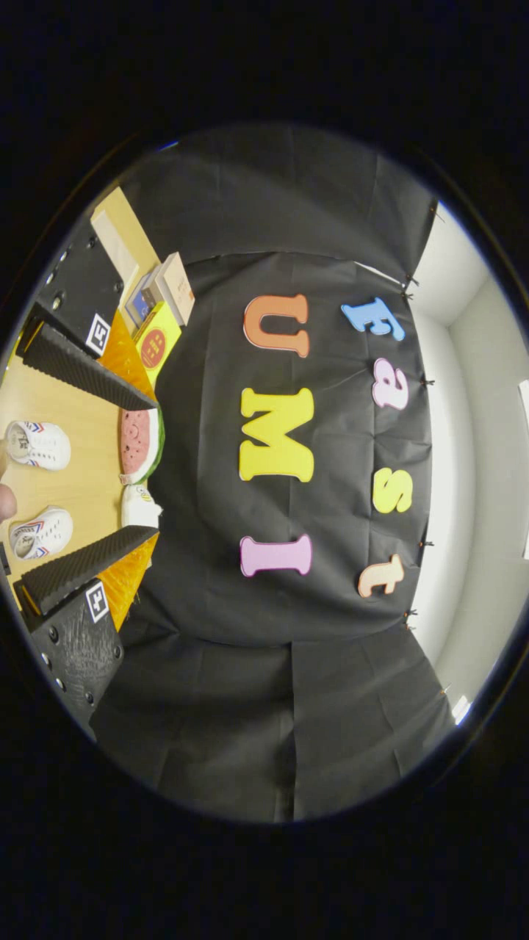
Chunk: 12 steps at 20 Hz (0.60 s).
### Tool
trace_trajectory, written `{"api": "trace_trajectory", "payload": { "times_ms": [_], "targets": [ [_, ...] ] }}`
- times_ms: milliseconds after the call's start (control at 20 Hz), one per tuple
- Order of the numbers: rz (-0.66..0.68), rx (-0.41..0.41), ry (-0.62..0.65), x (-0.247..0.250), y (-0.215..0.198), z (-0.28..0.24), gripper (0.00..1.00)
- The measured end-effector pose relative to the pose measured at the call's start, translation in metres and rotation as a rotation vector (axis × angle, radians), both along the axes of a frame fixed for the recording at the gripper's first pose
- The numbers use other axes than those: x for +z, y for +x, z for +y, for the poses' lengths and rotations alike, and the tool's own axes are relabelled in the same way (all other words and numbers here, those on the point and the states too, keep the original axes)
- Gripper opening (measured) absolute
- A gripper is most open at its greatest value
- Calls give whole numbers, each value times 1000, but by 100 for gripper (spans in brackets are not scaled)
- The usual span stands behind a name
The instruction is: Open the storage box then place both shoes into the box .Put the left shoe in first, then the right shoe, with the right side of both shoes facing outward in a uniform manner.
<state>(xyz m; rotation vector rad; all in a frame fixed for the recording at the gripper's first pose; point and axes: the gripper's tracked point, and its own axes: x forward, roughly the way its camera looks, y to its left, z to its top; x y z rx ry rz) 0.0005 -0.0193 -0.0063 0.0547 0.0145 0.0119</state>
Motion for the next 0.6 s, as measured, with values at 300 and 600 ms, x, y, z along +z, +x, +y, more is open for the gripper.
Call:
{"api": "trace_trajectory", "payload": {
  "times_ms": [300,600],
  "targets": [
    [18,44,0,-10,5,8,95],
    [35,110,2,-18,20,25,95]
  ]
}}
